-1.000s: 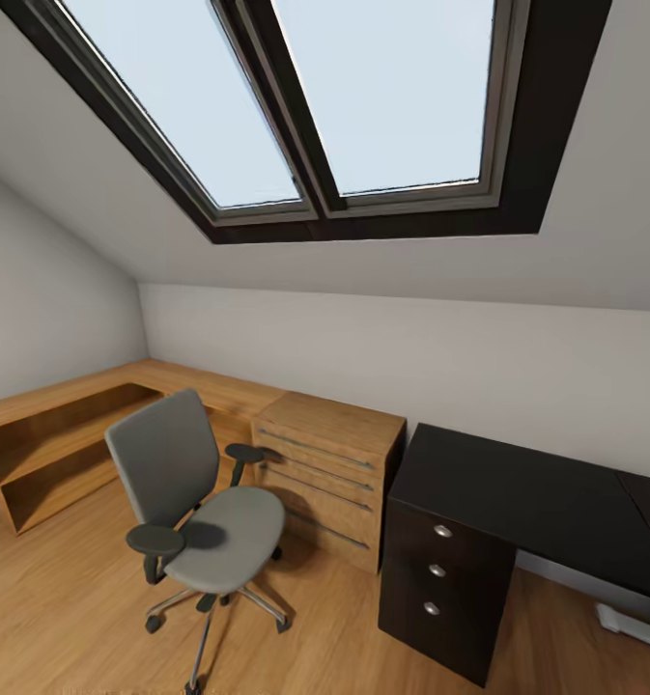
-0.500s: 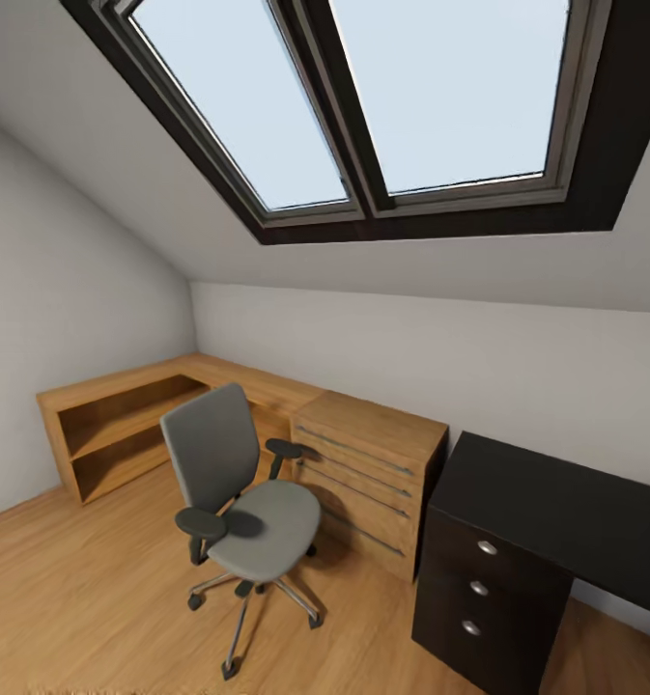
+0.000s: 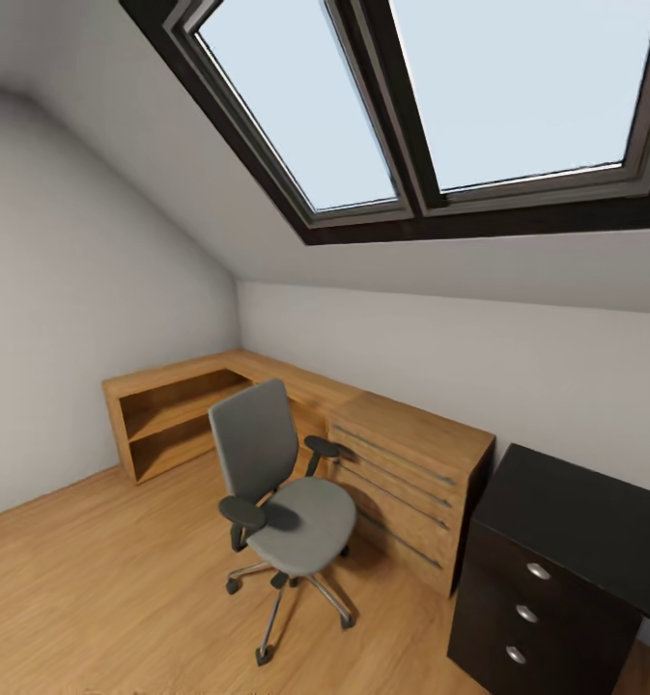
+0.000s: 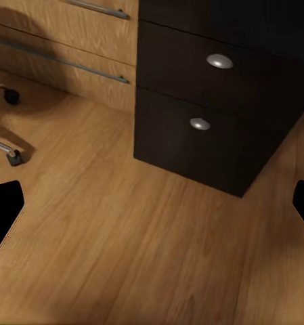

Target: In the bedroom, organize the workspace by keeping the computer under the desk, ensuring the monitor is on the desk, placing the keyboard on the desk next to the monitor, placing the mouse on the desk next to the keyboard, moving the folder from the swivel chair onto the desk next to the mouse, stacking the notebook on top of the folder with the pen on top of the notebook, and positioning the swivel chair next to the desk.

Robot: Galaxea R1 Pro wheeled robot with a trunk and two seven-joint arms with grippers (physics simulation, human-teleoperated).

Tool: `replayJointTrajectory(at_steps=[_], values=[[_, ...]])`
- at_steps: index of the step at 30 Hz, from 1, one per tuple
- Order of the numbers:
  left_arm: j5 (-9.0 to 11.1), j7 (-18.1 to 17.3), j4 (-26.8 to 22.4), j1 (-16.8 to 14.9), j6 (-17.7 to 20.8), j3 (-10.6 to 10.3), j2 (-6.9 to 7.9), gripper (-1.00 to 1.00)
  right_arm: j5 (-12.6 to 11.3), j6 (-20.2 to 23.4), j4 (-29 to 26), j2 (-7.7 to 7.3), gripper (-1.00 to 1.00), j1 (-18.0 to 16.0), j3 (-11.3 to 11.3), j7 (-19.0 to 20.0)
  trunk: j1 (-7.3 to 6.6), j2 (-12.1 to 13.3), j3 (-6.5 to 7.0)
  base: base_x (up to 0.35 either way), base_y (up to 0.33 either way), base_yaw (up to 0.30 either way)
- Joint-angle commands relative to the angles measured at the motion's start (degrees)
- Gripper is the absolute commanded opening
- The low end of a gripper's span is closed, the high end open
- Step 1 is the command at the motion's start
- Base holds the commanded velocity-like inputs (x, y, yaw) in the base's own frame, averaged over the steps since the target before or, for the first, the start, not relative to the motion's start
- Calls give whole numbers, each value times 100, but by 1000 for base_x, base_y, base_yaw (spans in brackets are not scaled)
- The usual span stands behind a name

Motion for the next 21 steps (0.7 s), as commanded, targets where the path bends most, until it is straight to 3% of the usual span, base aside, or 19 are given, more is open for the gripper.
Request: replayJointTrajectory(at_steps=[1, 21], values=[[-22, -35, -8, 5, -4, 52, -1, 100, -13, -13, 13, 2, 100, -4, 50, -30, 2, -2, 1, 0, 0, 290], [-22, -35, -8, 5, -4, 53, -1, 100, 1, -5, 7, -23, 100, -4, 48, 0, 2, -2, 1, 0, 0, 289]])
